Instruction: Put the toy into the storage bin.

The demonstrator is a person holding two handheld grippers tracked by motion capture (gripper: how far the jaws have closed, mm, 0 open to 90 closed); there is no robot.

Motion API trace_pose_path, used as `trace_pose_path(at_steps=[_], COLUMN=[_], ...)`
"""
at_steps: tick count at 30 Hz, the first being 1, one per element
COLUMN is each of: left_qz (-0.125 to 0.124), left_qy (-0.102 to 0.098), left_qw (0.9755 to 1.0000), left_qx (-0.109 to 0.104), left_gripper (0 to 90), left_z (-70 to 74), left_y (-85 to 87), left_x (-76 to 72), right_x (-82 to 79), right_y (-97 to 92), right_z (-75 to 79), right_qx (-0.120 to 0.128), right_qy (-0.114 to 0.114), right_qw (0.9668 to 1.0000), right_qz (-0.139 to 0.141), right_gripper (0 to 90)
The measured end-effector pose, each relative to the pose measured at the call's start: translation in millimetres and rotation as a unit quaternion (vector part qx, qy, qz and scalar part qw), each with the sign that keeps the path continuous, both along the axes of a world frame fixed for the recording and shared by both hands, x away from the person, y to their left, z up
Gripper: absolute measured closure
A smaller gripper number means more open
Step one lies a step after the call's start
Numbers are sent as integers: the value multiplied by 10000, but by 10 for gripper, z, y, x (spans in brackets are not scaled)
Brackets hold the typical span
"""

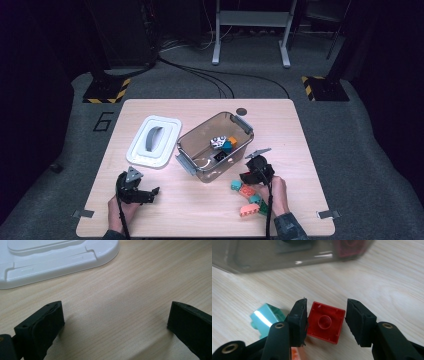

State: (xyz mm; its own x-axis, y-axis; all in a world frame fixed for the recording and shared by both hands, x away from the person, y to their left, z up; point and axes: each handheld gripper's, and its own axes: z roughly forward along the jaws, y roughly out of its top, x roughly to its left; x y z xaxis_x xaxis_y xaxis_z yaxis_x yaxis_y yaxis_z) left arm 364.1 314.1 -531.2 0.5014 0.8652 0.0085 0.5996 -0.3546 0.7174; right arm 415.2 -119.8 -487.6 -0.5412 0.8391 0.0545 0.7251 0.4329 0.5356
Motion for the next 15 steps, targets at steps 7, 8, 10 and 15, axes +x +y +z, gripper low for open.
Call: trace_pose_path(at_steps=[7, 8, 10, 15], left_qz=[1, 1, 2, 0], left_qy=[1, -1, -3, 0], left_qw=[10000, 10000, 10000, 10000], left_qx=[-2, -2, -3, -1], left_gripper=[6, 6, 6, 6], left_z=[0, 0, -1, 0], left_y=[0, 0, 0, 0], left_x=[0, 1, 1, 1], right_x=[7, 11, 12, 14], right_y=[-85, -87, -85, -85], right_z=[12, 9, 3, -13], right_qx=[-136, -163, -171, -191], right_qy=[24, 48, 41, 20], right_qw=[9999, 9998, 9998, 9998], right_qz=[-101, -89, -78, -32], right_gripper=[533, 542, 568, 582])
